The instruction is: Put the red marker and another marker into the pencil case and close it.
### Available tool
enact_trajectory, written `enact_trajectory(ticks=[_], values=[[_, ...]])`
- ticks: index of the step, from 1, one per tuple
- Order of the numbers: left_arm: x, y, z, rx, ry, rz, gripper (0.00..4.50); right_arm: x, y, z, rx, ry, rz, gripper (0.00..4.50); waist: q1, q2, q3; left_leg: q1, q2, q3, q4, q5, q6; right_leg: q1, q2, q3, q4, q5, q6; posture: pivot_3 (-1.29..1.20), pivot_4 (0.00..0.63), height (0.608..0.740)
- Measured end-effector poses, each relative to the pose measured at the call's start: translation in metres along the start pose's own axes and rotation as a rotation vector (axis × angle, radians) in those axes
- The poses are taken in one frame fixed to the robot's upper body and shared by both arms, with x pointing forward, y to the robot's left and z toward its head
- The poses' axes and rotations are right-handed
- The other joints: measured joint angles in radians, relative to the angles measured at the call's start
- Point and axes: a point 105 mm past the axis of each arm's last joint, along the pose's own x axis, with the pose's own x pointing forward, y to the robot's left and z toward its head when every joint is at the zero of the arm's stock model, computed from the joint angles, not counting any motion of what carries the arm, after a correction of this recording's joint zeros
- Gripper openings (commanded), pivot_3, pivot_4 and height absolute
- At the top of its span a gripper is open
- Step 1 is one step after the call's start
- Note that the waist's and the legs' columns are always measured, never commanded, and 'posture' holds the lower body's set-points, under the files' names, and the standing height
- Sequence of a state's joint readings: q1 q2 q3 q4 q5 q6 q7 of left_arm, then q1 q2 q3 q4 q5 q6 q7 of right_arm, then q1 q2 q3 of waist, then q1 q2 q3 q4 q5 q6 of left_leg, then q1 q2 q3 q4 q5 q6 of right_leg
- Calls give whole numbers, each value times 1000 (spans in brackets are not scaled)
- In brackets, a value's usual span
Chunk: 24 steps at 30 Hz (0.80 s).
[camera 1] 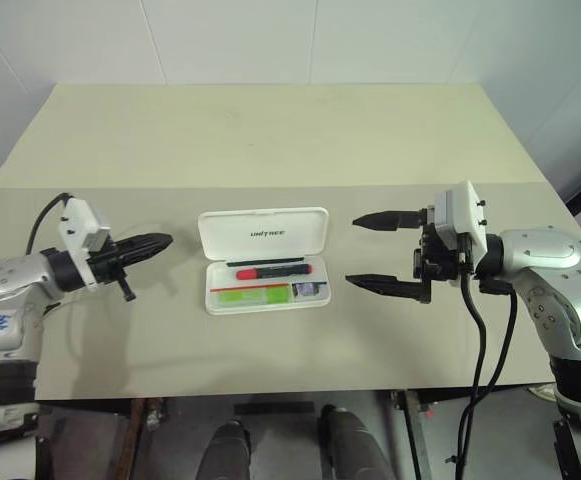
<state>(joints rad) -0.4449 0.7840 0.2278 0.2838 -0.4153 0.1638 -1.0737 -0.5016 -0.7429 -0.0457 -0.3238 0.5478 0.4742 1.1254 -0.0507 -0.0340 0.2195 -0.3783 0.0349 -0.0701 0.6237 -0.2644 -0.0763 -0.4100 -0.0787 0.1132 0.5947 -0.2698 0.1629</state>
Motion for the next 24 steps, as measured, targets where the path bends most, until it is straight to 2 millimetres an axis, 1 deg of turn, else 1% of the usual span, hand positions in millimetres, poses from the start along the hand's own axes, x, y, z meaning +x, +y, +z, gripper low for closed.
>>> enact_trajectory(ticks=[4,6,9,13,18,24], values=[[14,13,6,-9,-24,30,0,-1,1,-4,-8,15,-15,4472,0,0,0,0,0,0,0,0,0,0,0,0,0,0,0,0,150,740],[23,16,4,-21,-26,40,0,-1,2,-5,-9,20,-23,4472,1,0,0,0,0,0,0,0,0,0,0,0,0,0,0,0,150,740],[35,14,-3,-25,-6,21,0,-1,3,-5,-13,20,-29,4472,-2,0,0,0,0,0,0,0,0,0,0,0,1,0,1,0,150,740],[52,6,0,-9,-11,-39,0,-1,2,-6,-9,23,-49,4472,2,0,0,0,0,0,1,0,0,0,0,0,1,0,1,0,150,740],[61,4,9,19,-41,-68,0,0,2,-6,-13,17,-69,4472,1,0,0,0,0,0,1,0,0,0,0,0,1,0,1,0,150,740],[60,-6,16,36,-63,-144,0,2,3,-4,-21,12,-80,4472,1,0,0,0,0,0,1,0,0,0,0,0,1,0,1,0,150,740]])
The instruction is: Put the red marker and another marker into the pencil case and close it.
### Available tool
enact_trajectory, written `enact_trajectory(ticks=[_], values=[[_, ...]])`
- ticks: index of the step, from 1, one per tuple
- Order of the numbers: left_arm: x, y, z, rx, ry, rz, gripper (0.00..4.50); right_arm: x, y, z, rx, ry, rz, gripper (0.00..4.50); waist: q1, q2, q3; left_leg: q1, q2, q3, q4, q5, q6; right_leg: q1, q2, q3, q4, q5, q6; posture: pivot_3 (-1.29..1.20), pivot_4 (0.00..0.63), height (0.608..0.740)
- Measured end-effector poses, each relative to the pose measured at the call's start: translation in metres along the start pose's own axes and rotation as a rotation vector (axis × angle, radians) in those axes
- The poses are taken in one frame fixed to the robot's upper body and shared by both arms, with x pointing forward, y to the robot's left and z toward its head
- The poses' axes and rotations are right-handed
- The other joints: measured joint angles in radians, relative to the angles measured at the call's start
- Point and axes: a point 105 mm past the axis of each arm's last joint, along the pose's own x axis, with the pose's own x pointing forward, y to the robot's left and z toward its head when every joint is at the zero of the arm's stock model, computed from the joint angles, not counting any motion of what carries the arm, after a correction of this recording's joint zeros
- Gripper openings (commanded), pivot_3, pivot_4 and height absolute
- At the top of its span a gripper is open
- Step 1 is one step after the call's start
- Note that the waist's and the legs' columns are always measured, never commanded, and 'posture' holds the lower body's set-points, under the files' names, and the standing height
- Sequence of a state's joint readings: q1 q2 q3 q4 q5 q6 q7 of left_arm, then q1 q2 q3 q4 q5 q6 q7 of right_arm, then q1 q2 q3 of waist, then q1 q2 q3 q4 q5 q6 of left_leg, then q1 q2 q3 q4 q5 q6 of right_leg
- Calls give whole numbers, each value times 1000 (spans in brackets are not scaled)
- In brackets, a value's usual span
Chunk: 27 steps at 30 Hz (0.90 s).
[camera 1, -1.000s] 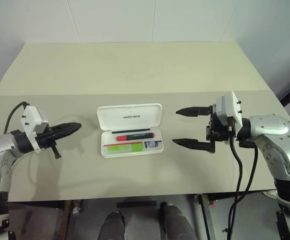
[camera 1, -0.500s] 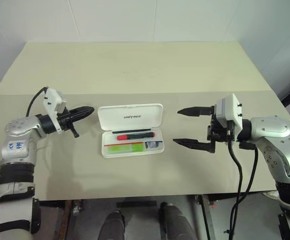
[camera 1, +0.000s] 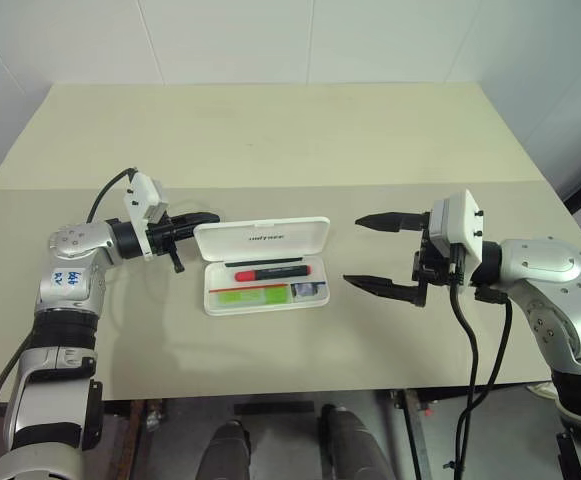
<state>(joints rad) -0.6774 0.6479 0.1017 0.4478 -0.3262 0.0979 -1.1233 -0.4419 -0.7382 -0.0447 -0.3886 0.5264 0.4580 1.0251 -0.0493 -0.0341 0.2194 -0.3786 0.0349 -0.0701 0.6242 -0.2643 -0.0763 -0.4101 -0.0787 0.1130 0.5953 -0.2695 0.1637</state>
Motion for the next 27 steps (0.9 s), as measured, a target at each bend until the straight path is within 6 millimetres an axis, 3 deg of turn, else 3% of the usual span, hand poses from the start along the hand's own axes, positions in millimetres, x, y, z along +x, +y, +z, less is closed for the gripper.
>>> enact_trajectory(ticks=[8,18,27], values=[[-15,-25,1,25,108,-189,0,0,-1,-1,5,-2,-15,4472,-3,0,0,0,0,0,0,0,0,0,0,0,0,0,0,0,150,740],[12,-50,-17,-11,156,-290,0,1,1,-6,21,6,-37,4472,12,0,0,0,0,0,1,0,0,0,0,0,0,0,0,0,150,740],[20,-68,-29,-29,236,-346,0,3,2,-3,8,-9,-65,4472,15,0,0,0,0,0,2,0,0,0,0,0,0,0,0,0,150,740]])
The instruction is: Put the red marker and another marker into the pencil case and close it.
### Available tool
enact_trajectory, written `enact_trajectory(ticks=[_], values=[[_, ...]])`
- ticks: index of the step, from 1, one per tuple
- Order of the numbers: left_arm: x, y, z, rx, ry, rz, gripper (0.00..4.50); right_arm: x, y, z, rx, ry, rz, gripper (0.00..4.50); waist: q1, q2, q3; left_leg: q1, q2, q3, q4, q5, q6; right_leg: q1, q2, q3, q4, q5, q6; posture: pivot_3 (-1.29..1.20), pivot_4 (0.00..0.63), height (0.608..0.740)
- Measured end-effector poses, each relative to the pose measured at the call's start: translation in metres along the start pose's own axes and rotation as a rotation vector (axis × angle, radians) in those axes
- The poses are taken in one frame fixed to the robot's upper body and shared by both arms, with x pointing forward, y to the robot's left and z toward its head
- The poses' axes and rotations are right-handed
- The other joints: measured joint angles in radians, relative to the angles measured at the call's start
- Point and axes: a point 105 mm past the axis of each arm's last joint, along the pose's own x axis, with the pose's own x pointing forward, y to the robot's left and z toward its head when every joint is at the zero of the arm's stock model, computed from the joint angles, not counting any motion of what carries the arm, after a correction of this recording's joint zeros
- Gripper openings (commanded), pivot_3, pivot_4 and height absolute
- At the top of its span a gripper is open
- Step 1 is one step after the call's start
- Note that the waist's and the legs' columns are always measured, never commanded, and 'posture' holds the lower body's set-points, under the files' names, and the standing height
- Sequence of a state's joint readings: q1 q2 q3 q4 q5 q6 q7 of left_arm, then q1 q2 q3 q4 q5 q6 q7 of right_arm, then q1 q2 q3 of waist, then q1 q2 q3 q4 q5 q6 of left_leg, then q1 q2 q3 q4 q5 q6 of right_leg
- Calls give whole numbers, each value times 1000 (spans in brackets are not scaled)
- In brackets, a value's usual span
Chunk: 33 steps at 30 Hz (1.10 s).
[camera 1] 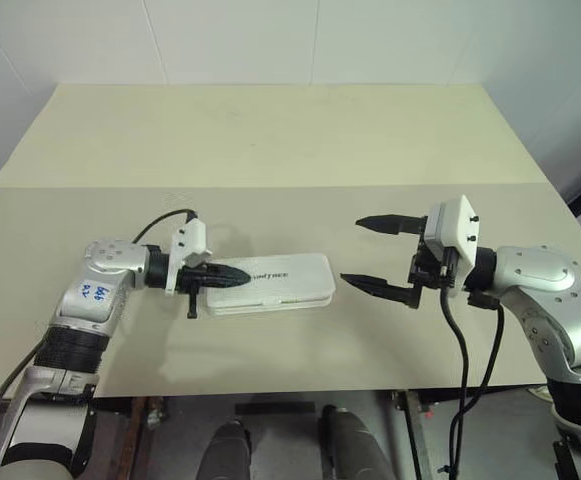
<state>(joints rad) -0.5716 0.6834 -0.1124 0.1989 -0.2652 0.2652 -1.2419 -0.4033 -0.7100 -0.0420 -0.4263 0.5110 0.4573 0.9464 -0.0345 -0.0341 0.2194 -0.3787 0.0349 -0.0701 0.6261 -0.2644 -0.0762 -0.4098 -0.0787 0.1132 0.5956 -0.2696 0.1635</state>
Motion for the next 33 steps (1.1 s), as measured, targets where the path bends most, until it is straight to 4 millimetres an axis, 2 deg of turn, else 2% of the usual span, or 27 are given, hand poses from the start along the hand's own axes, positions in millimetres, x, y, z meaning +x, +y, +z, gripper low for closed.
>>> enact_trajectory(ticks=[13,18,20,24,28,31,33], values=[[12,-4,3,-2,35,4,0,2,0,-2,12,-10,-38,4472,6,0,0,0,0,0,2,0,0,1,0,0,0,0,0,0,150,740],[17,-12,14,-57,-53,-32,0,6,4,-3,19,-11,-18,4472,5,0,0,0,0,0,1,0,0,1,0,0,0,0,0,0,150,740],[10,-13,26,-53,-116,-38,0,6,4,-4,19,-11,-15,4472,3,0,0,0,0,0,1,0,0,0,0,0,0,0,0,0,150,740],[-16,-12,49,-3,-207,-25,0,5,3,-6,21,-9,-10,4472,-1,0,0,0,0,0,1,0,0,0,0,0,0,0,0,0,150,740],[-36,-6,60,22,-269,40,0,4,0,-8,19,-11,-10,4472,1,0,0,-1,0,0,1,0,0,0,0,0,-1,0,0,0,150,740],[-56,-1,65,42,-273,138,605,2,-2,-9,16,-9,-13,4500,-1,0,0,-1,0,0,1,0,0,0,0,0,-1,0,0,0,150,740],[-60,-5,61,39,-264,159,1205,-1,-3,-10,10,-6,-17,4500,0,0,0,-1,0,0,0,0,0,0,0,0,-1,0,0,0,150,740]])
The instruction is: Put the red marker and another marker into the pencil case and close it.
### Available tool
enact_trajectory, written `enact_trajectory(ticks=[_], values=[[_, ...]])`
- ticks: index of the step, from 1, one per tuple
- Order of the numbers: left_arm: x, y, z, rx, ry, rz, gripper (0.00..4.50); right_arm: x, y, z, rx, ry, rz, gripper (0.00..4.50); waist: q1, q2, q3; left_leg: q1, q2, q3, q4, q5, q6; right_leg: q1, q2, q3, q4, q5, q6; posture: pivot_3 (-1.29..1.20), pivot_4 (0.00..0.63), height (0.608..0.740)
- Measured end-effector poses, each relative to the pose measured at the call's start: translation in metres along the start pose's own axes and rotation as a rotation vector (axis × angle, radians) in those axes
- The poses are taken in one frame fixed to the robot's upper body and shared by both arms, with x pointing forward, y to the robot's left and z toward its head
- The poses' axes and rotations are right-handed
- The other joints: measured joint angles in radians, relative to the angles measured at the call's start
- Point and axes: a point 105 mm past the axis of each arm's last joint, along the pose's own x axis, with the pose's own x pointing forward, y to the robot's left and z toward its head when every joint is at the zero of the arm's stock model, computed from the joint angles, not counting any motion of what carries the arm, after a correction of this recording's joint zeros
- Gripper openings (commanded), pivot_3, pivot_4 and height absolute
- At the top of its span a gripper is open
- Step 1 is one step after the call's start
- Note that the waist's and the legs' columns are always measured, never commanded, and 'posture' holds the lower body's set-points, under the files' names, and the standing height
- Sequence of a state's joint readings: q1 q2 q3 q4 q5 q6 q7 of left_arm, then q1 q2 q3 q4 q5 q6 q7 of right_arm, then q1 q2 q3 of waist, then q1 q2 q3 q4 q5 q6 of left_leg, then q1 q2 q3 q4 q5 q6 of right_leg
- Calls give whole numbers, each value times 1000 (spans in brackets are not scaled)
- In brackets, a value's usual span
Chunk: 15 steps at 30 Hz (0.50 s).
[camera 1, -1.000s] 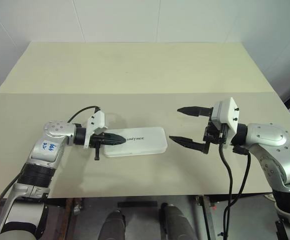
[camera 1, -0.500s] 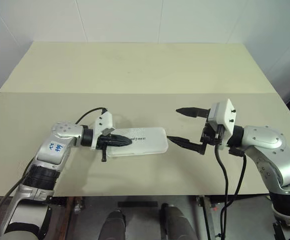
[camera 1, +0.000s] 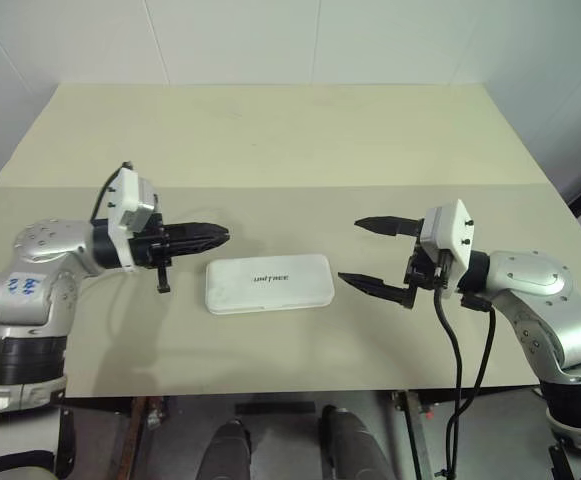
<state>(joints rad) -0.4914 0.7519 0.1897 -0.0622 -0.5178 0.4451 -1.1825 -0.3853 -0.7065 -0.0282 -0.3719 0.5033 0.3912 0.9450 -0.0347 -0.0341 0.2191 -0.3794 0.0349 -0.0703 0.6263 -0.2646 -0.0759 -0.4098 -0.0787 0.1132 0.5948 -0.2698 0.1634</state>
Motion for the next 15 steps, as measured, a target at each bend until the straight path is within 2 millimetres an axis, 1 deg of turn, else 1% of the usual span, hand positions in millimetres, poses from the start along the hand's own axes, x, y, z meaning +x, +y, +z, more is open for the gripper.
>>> enact_trajectory(ticks=[4,8,10,15], values=[[-5,-5,-11,-49,20,23,2507,-5,-8,-2,-6,-1,-33,4500,1,0,0,0,0,0,0,0,0,0,0,0,0,0,0,0,150,740],[-12,-5,-9,-30,13,57,3806,-8,-13,-7,-4,8,-53,4500,1,0,0,0,0,0,1,0,0,0,0,0,0,-1,-2,0,150,740],[-13,-6,-13,-25,17,62,4451,-10,-15,-9,-1,11,-60,4500,1,0,0,0,0,0,1,0,0,0,0,0,-1,-1,-3,0,150,740],[-15,-6,-16,-12,18,85,4451,-17,-23,-10,-13,18,-94,4500,1,0,0,0,0,0,1,0,0,0,0,0,-1,-1,-1,0,150,740]])
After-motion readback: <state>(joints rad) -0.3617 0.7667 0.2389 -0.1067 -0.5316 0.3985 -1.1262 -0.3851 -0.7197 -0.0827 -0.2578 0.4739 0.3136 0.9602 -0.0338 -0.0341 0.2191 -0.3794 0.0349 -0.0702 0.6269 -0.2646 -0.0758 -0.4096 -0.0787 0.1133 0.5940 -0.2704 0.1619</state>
